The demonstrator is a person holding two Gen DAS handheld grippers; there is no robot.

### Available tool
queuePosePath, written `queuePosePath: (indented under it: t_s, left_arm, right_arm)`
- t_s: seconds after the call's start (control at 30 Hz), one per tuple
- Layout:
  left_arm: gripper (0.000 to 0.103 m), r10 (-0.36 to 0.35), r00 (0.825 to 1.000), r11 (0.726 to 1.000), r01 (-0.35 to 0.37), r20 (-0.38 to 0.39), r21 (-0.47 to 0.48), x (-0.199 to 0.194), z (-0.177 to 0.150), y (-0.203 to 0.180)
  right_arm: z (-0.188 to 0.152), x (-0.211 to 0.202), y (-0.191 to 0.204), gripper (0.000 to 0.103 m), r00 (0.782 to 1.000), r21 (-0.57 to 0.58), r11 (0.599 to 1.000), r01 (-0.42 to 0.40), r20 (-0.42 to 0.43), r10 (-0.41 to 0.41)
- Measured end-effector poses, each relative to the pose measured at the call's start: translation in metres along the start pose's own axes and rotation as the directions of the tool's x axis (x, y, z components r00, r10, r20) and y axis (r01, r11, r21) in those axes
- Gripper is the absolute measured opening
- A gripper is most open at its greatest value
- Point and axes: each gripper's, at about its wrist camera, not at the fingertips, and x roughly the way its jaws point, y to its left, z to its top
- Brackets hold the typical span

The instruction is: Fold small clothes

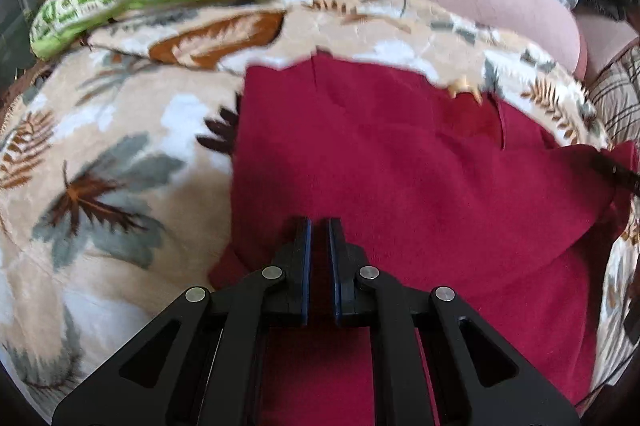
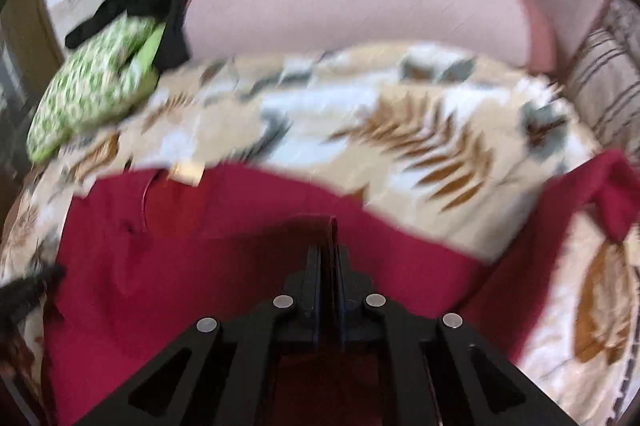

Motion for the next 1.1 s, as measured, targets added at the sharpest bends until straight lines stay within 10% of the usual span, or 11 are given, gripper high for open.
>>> queuePosePath:
  t_s: [0.17, 0.3, 0.43, 0.67, 0.8, 1.03, 1.07, 1.1]
  left_arm:
    - [0.007, 0.01, 1.0, 1.0, -0.01, 0.013, 0.019, -0.007, 0.0, -0.006]
    - [0.007, -0.017, 0.998, 0.999, 0.015, 0.059, 0.028, -0.02, 0.006, -0.01]
    - [0.017, -0.061, 0.998, 0.998, 0.062, -0.009, 0.034, -0.005, 0.007, -0.018]
    - [0.017, -0.072, 0.997, 0.996, 0.072, -0.011, 0.056, -0.011, 0.004, -0.022]
    - [0.017, -0.083, 0.997, 0.996, 0.083, 0.004, 0.025, -0.017, 0.012, -0.016]
    - [0.017, -0.066, 0.998, 0.997, 0.066, -0.019, 0.033, -0.012, 0.008, -0.019]
    - [0.017, -0.062, 0.998, 0.997, 0.062, -0.021, 0.039, -0.013, 0.007, -0.02]
    - [0.017, -0.057, 0.998, 0.997, 0.058, -0.021, 0.042, -0.013, 0.006, -0.019]
  right_arm:
    - [-0.006, 0.031, -0.014, 0.006, 0.987, 0.021, 1.0, -0.005, -0.163, 0.009]
    - [-0.019, -0.013, -0.013, 0.006, 0.998, 0.024, 0.999, -0.044, -0.033, 0.045]
    - [-0.042, 0.019, 0.005, 0.007, 0.986, -0.047, 0.997, -0.06, -0.16, 0.052]
    - [-0.021, -0.034, -0.043, 0.009, 0.998, 0.112, 0.992, -0.057, -0.012, 0.058]
    - [-0.001, -0.055, -0.108, 0.075, 0.993, 0.313, 0.948, 0.06, 0.079, -0.089]
    - [0.029, -0.011, -0.185, 0.075, 0.998, 0.581, 0.813, 0.039, 0.024, -0.065]
    - [0.031, -0.001, -0.192, 0.071, 0.998, 0.591, 0.805, 0.041, 0.009, -0.056]
    - [0.03, 0.006, -0.199, 0.042, 0.999, 0.596, 0.803, 0.019, 0.012, -0.032]
